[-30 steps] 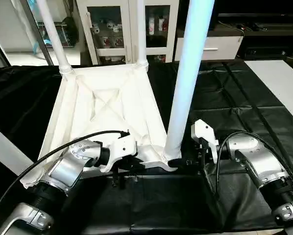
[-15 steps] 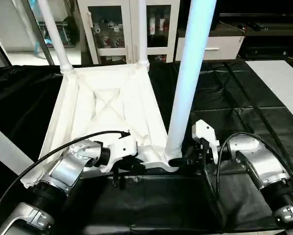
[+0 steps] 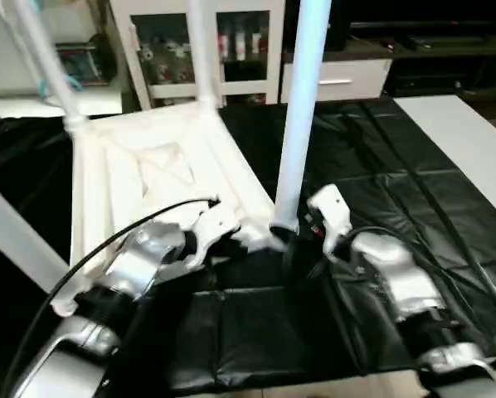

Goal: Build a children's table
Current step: Rotate leg to tighten

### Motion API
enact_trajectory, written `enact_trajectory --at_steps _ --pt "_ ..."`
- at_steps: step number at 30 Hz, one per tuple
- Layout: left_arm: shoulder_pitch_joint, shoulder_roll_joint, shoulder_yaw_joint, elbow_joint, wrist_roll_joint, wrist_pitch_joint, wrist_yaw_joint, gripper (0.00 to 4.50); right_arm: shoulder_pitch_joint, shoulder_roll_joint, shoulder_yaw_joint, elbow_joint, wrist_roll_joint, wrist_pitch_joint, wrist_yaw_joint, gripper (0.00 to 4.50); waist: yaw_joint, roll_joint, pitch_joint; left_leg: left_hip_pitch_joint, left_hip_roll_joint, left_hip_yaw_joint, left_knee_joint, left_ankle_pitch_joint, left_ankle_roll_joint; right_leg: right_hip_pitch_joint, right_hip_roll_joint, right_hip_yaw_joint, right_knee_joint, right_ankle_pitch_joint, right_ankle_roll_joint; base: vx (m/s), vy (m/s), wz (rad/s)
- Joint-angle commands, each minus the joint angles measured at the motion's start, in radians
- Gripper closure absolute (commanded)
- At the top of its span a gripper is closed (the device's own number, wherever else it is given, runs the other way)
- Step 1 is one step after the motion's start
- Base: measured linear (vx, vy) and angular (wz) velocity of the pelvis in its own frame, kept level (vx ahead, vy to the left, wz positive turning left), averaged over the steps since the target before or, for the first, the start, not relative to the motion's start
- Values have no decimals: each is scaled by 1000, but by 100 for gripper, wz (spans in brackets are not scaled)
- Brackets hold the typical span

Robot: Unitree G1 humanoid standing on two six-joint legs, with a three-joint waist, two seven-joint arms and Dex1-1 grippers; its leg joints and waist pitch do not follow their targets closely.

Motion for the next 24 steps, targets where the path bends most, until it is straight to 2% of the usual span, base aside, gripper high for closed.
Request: enact_trajectory --at_steps 1,2,3,4,5,6,7,9,11,12,14,17,18,19,22,23,24 --pt "-15 -47 -1 47 -1 -33 38 450 -44 52 -65 87 -25 1 -232 188 -8 -11 -42 13 97 -60 -111 -457 -55 3 -74 45 -92 -469 -160 0 0 0" --pt "-24 -53 0 62 5 -38 49 450 -52 65 -73 102 -32 -6 -275 188 -13 -10 -42 13 96 -57 -111 -444 -59 -2 -72 45 -91 -440 -168 0 0 0" --pt "-31 -57 2 75 10 -43 58 450 -58 76 -79 113 -39 -11 -308 188 -15 -10 -44 12 96 -58 -112 -437 -60 0 -71 44 -89 -422 -172 0 0 0" --pt "-38 -66 6 83 7 -43 66 450 -66 93 -86 130 -53 -16 -378 188 -16 -7 -49 9 97 -56 -110 -401 -53 6 -72 45 -84 -352 -188 0 0 0" --pt "-48 -76 12 99 8 -45 79 450 -74 113 -92 147 -62 -20 -423 188 -17 -8 -53 6 96 -49 -107 -347 -38 6 -71 47 -80 -264 -209 0 0 0" --pt "-49 -77 12 100 8 -45 80 450 -74 115 -92 148 -63 -20 -426 188 -14 -8 -54 4 95 -47 -106 -324 -28 9 -71 45 -78 -236 -217 0 0 0" --pt "-61 -89 16 118 10 -47 96 450 -81 143 -89 165 -84 -27 -487 188 -12 -14 -52 -2 96 -43 -105 -294 -7 13 -71 44 -75 -205 -229 0 0 0" --pt "-63 -93 15 121 8 -49 96 450 -74 155 -66 156 -111 -50 -502 188 -7 -13 -54 -1 96 -42 -102 -265 15 17 -74 44 -73 -192 -237 0 0 0" --pt "-57 -88 14 114 5 -52 88 450 -54 170 -50 119 -83 -90 -403 188 -4 -11 -56 -1 98 -40 -98 -226 43 21 -74 43 -68 -143 -249 0 0 0" --pt "-56 -86 13 114 5 -53 85 450 -51 170 -46 111 -82 -99 -389 154 -2 -11 -57 -4 99 -40 -96 -201 62 26 -75 42 -64 -110 -257 0 0 0" --pt "-55 -84 15 120 8 -58 82 450 -49 166 -39 101 -94 -120 -396 119 3 -10 -59 -2 100 -37 -92 -143 97 27 -73 40 -58 -52 -273 0 0 0" --pt "-54 -77 18 133 15 -72 72 450 -40 158 -39 47 -60 -129 -342 111 15 -9 -57 1 102 -32 -92 -166 105 28 -73 40 -61 -85 -272 0 0 0" --pt "-51 -73 16 132 15 -75 65 450 -35 151 -43 24 -45 -121 -320 83 16 -9 -56 3 103 -31 -93 -171 103 26 -72 40 -62 -96 -269 0 0 0" --pt "-50 -71 15 131 15 -76 61 450 -33 147 -46 11 -38 -115 -310 77 17 -10 -56 3 104 -28 -93 -179 99 25 -72 41 -63 -116 -264 0 0 0" --pt "-35 -55 6 108 15 -78 30 450 -13 105 -53 -68 22 -47 -182 65 22 -8 -54 8 107 -25 -95 -198 91 25 -70 41 -67 -149 -250 0 0 0" --pt "-23 -43 -1 92 14 -80 4 450 3 63 -46 -116 50 -5 -94 40 21 -8 -55 6 107 -24 -96 -190 87 25 -69 40 -65 -147 -250 0 0 0" --pt "-13 -34 -8 80 12 -83 -17 450 16 25 -33 -152 69 27 -22 33 25 -2 -55 10 109 -24 -97 -198 87 25 -65 39 -65 -143 -245 0 0 0"
